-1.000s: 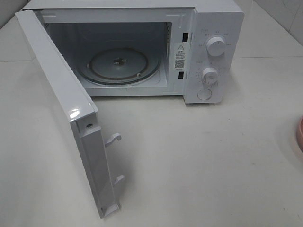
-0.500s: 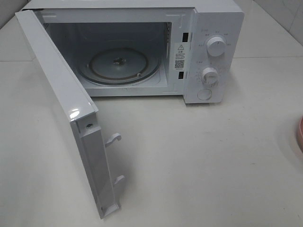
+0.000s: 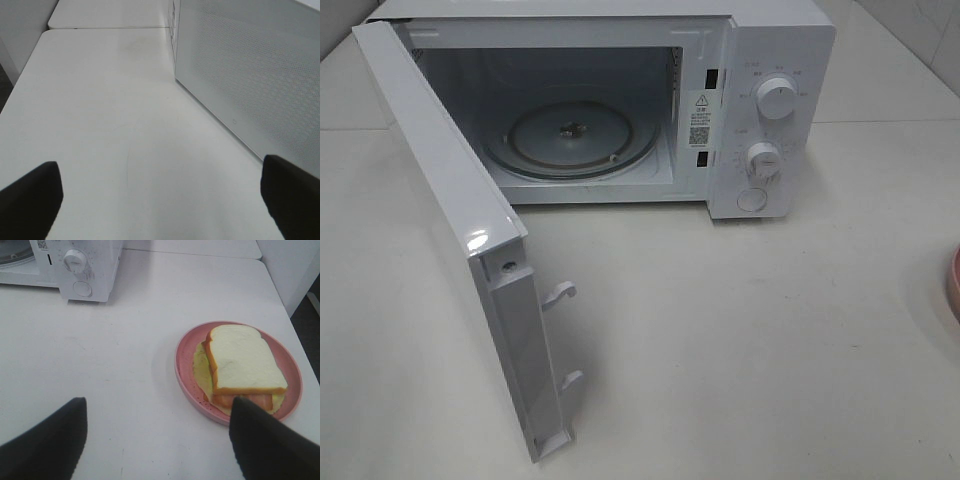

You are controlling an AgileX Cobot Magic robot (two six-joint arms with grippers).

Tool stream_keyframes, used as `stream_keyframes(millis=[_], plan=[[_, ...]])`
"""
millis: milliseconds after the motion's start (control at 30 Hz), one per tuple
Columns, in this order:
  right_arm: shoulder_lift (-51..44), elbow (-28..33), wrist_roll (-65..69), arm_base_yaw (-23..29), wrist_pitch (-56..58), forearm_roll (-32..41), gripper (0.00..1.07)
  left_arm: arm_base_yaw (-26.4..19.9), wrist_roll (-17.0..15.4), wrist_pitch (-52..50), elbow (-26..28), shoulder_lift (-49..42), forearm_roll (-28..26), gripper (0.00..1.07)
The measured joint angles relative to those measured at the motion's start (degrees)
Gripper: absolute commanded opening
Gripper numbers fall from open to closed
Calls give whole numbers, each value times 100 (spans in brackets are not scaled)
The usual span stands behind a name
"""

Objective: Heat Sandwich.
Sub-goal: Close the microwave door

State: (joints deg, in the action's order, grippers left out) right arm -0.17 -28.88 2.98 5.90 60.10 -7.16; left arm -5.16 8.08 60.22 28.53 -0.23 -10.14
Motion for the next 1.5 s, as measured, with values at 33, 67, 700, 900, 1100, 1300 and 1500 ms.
stream_keyframes(millis=[33, 67, 700, 900, 1100, 1300, 1500], plan=[[0, 0, 0, 0, 0, 0, 76, 0, 0, 0, 0, 0, 0, 101], [0, 0, 0, 0, 0, 0, 76, 0, 0, 0, 0, 0, 0, 101], [0, 0, 0, 0, 0, 0, 76, 0, 0, 0, 0, 0, 0, 101], [0, 0, 0, 0, 0, 0, 76, 0, 0, 0, 0, 0, 0, 101], [0, 0, 0, 0, 0, 0, 76, 0, 0, 0, 0, 0, -57, 101], [0, 0, 0, 0, 0, 0, 76, 0, 0, -178, 143, 92, -46, 100], [0, 0, 0, 0, 0, 0, 76, 0, 0, -682, 218, 584, 40, 87]])
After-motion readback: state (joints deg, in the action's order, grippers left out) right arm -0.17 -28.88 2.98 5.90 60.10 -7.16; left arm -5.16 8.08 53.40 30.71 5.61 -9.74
